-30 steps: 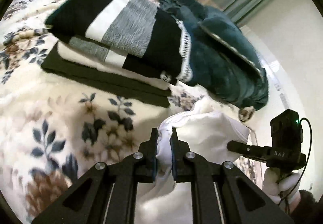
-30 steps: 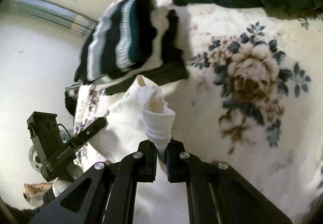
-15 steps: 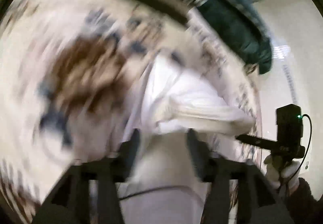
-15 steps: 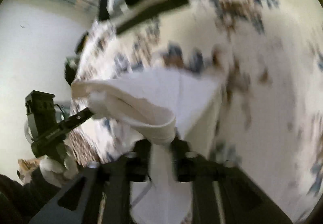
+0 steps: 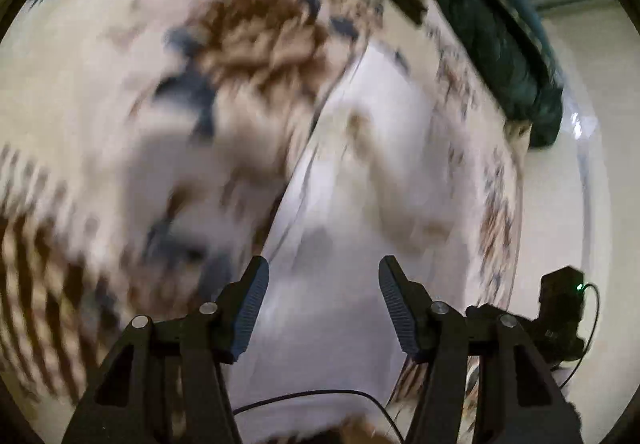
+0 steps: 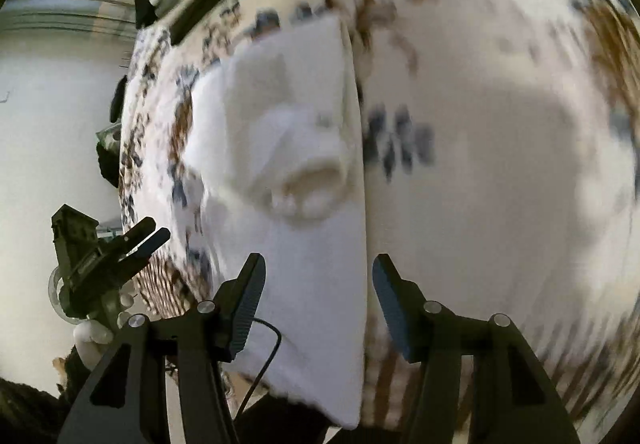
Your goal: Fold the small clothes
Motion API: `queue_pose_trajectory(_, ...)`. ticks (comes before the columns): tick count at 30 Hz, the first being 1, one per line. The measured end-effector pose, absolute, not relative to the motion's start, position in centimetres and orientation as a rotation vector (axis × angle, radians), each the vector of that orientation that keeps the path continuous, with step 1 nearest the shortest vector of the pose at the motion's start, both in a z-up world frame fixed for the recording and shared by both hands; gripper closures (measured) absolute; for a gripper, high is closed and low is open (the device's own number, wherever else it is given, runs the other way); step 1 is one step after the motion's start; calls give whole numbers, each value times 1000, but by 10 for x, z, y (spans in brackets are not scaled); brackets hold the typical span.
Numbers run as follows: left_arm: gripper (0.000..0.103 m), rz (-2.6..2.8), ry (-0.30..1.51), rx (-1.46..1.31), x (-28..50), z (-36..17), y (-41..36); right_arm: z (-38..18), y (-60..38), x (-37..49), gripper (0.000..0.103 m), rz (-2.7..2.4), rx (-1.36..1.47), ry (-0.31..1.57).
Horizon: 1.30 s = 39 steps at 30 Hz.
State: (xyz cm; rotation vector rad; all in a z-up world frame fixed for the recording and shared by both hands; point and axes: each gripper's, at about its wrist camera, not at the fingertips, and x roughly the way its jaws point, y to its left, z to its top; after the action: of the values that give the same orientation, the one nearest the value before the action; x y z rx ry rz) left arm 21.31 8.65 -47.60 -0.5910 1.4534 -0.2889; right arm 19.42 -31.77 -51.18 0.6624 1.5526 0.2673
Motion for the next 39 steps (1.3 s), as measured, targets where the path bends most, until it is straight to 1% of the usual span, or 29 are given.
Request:
queue_pose_trajectory(4,48,-276,1577,-588,162,-491,94,-523,-308,125,45,213,731,1639)
queue_pose_trajectory(6,48,-266,1637,-565,143,-510,93,-541,-299,92,45,193,785,1693)
queue_pose_trajectory(8,48,-262,1681,-567,131,-529,90,-562,-286,70,45,176,778,1731)
queue_pose_trajectory(11,48,-292,1714,-572,119,-548,83,-591,-273,52,45,173,819,1760)
queue_pose_trajectory(13,48,-304,1718,-574,115,-551,77,-605,-266,44,45,180,839,1762)
queue_pose_trajectory(15,52,-314,1706,-565,113,-547,73,-613,-259,42,46,169,877,1756)
queue_pose_trajectory(16,80,-321,1694,-555,112,-543,70,-614,-259,40,51,163,912,1734)
queue_pose_trajectory(17,101,-334,1689,-550,111,-538,67,-614,-260,39,77,159,945,1713)
queue_pose_trajectory(18,101,-340,1678,-549,110,-533,66,-611,-259,39,91,158,959,1706)
queue_pose_trajectory(20,101,-348,1652,-594,110,-521,69,-599,-262,41,93,172,999,1671)
queue_pose_trajectory(24,101,-327,1609,-782,124,-489,84,-562,-267,54,93,213,1015,1618)
queue_pose_trajectory(26,101,-322,1566,-863,144,-471,87,-539,-272,68,93,233,1016,1582)
queue_pose_trajectory(29,101,-329,1494,-938,189,-450,90,-506,-282,109,93,255,1001,1512)
queue_pose_trajectory(32,101,-343,1414,-940,254,-435,85,-486,-291,165,93,283,978,1442)
queue_pose_trajectory(36,100,-357,1333,-937,346,-439,62,-478,-308,256,93,280,926,1347)
queue_pose_trajectory(38,96,-365,1321,-962,391,-458,56,-485,-320,306,93,254,927,1308)
queue_pose_trajectory(39,85,-348,1326,-959,405,-465,58,-490,-323,323,90,238,928,1290)
